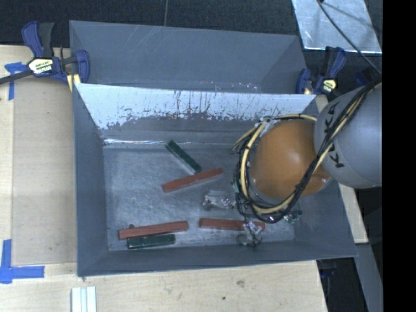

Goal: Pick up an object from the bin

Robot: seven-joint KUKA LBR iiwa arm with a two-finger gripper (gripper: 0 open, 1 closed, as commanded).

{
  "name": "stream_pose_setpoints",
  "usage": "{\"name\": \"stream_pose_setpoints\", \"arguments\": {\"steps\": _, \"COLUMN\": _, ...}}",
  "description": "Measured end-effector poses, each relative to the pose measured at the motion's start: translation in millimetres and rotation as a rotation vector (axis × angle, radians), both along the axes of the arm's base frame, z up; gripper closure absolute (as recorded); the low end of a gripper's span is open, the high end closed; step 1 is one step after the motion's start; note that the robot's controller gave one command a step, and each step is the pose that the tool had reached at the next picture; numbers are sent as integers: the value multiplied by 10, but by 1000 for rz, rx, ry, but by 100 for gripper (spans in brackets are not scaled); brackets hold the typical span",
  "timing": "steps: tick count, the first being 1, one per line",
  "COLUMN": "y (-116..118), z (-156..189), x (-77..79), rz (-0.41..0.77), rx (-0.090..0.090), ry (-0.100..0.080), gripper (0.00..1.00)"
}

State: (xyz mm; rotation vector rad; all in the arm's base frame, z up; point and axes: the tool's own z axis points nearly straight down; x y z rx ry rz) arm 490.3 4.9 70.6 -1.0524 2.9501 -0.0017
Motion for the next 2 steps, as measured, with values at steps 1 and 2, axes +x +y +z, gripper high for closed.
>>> {"name": "stream_pose_setpoints", "arguments": {"steps": 1, "y": 3, "z": -1, "x": 2, "rz": 1, "rx": 0, "ry": 3, "gripper": 100}}
{"name": "stream_pose_setpoints", "arguments": {"steps": 2, "y": -157, "z": 1451, "x": 58, "rz": -33, "rx": -2, "ry": -2, "gripper": 100}}
